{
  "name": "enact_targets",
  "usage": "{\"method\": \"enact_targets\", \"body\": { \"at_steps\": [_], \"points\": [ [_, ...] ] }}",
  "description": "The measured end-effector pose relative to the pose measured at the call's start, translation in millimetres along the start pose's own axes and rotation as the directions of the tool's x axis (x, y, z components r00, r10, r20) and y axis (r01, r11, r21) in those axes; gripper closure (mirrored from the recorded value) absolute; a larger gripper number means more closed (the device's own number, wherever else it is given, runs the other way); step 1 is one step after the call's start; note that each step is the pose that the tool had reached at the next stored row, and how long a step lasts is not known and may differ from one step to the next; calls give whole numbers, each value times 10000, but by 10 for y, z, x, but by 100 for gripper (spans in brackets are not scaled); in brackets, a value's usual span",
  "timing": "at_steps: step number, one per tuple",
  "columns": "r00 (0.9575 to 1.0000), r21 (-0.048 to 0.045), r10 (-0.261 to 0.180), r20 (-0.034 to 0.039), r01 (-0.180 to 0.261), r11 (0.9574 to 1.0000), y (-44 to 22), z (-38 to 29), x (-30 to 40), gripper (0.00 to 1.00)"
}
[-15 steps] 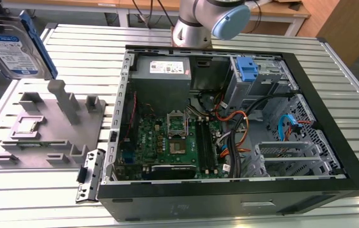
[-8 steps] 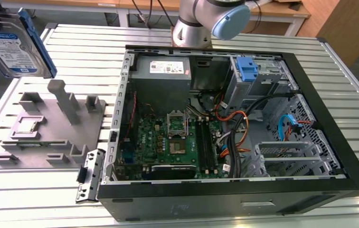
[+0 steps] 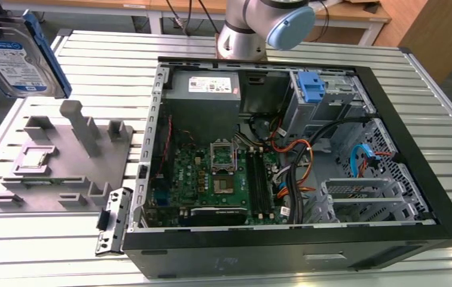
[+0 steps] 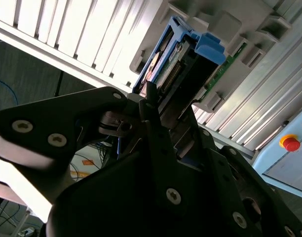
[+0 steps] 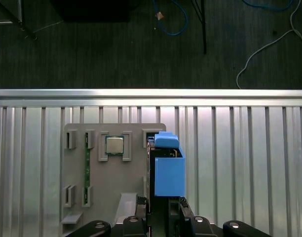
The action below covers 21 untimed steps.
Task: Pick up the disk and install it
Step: 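Pick up the disk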
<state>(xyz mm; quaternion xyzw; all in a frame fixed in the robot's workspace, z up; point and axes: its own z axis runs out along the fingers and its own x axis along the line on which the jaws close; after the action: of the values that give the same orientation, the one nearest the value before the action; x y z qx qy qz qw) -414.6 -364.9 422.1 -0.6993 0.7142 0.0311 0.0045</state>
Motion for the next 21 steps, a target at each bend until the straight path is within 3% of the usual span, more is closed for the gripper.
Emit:
{"method": "enact_targets", "body": {
  "at_steps": [11, 21],
  "points": [
    [10000, 0, 0, -2, 0, 10000, 3, -87, -4, 65],
    [10000, 1, 0, -1, 0, 10000, 4, -103, -5, 65]
  ]
}}
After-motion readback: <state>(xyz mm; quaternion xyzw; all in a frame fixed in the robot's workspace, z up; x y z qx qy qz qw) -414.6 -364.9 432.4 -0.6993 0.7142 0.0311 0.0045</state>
